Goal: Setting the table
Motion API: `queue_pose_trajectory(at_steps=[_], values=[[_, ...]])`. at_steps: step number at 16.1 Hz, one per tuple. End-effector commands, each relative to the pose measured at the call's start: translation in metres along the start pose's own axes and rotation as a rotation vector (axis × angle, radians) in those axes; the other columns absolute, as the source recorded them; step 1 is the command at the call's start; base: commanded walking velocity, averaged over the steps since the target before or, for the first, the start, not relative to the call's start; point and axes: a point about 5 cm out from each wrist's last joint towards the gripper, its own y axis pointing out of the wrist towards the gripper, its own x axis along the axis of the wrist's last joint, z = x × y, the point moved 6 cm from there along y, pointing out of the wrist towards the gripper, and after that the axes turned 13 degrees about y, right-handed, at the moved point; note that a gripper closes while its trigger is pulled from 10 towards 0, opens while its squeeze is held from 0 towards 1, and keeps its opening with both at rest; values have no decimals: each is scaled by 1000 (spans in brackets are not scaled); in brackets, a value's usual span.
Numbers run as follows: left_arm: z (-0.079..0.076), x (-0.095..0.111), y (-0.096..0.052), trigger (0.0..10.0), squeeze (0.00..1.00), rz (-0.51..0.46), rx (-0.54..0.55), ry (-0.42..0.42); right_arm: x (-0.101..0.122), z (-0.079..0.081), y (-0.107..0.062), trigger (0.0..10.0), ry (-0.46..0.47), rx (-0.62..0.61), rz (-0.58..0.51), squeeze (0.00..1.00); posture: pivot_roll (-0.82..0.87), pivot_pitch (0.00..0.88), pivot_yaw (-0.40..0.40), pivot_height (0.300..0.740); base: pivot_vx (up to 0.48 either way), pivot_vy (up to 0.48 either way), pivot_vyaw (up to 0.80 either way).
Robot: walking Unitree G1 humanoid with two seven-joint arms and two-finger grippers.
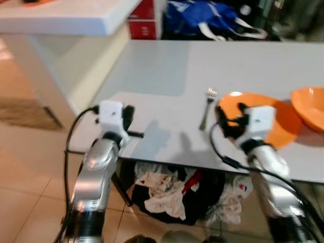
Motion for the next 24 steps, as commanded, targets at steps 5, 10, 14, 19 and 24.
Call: queue_pose_trajectory(at_steps=[5, 10, 14, 19, 24], values=[[-1, -30, -4, 10000, 0, 102, 49, -73, -7, -3, 3, 10000, -14, -19, -12, 0, -134, 0, 70, 736, 0, 0, 0], [-7, -23, 7, 10000, 0, 86, 10, -63, -9, -9, -1, 10000, -41, -50, -21, 0, -173, 0, 96, 736, 0, 0, 566], [-10, -21, 10, 10000, 0, 76, -1, -62, -12, -7, -3, 10000, -36, -47, -21, 0, -166, 0, 93, 736, 0, 0, 153], [-10, -20, 8, 10000, 0, 70, -5, -58, -17, -1, -2, 10000, -35, -23, -2, 0, -153, 0, 85, 736, 0, 353, 0], [-10, -21, 10, 10000, 0, 74, -18, -56, -23, -1, -3, 10000, 0, -17, 18, 0, -154, 0, 85, 736, 0, 475, -126]])
